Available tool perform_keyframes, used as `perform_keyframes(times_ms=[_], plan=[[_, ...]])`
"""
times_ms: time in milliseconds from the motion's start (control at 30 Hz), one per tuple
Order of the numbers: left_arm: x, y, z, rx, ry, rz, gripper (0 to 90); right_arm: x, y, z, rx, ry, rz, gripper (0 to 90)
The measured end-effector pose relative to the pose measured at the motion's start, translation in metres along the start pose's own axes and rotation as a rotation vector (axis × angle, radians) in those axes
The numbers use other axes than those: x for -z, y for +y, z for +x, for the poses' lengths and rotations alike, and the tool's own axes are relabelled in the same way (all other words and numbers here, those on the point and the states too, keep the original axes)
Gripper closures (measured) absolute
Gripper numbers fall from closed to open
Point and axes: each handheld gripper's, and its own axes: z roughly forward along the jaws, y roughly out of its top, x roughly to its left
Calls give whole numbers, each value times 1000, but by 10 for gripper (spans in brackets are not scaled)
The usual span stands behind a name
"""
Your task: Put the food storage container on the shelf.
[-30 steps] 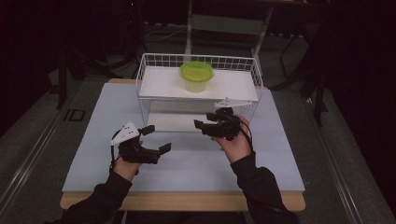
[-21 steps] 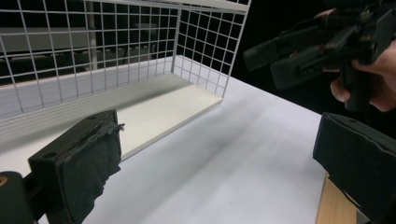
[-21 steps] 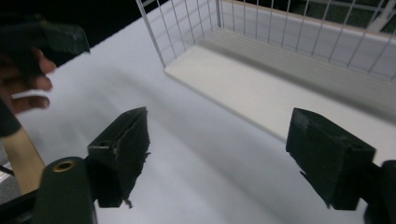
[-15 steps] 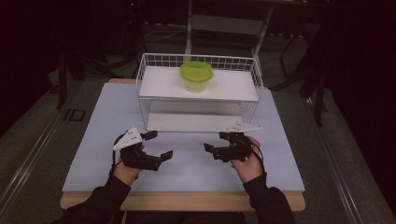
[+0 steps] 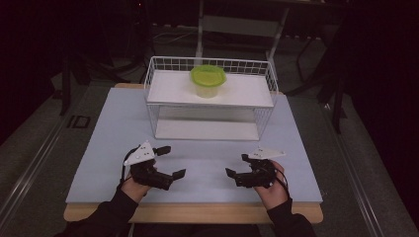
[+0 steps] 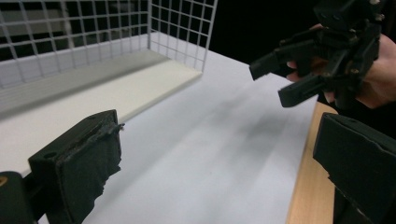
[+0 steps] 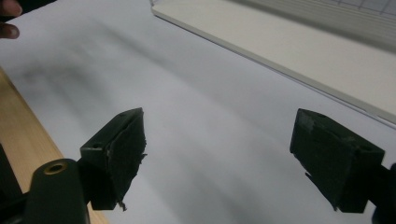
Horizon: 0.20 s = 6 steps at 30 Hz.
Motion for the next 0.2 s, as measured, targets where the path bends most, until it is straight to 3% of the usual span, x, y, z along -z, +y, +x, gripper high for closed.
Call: perform_keyframes(times_ms=[200], plan=[[0,0,0,-4,-9,-9,17,0,-2,-5,-18,-5,-11,180]])
